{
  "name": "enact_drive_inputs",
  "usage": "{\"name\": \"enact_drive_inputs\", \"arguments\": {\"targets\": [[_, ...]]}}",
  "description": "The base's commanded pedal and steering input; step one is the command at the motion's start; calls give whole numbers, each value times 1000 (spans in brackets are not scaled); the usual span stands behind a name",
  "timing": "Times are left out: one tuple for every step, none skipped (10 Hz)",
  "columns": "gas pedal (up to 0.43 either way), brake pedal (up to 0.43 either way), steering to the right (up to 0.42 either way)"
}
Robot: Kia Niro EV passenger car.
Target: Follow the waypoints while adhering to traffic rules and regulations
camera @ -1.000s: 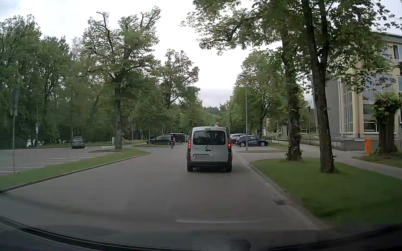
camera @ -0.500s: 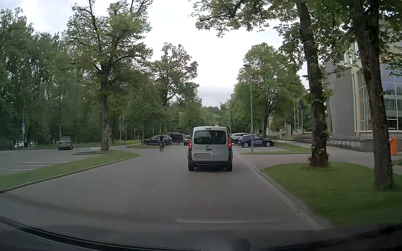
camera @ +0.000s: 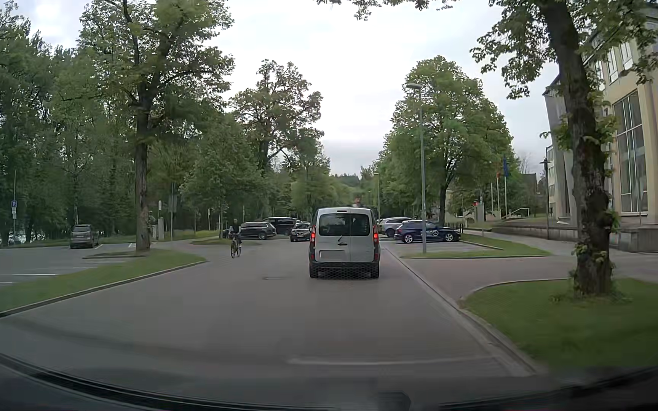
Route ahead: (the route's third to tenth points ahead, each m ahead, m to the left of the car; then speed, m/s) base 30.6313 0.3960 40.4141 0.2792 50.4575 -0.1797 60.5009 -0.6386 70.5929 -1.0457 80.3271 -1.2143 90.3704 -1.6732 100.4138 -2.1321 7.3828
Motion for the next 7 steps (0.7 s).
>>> {"name": "enact_drive_inputs", "arguments": {"targets": [[39, 0, -3], [39, 0, -3], [39, 0, -3], [39, 0, -3], [39, 0, -3], [39, 0, -3], [47, 0, -3]]}}
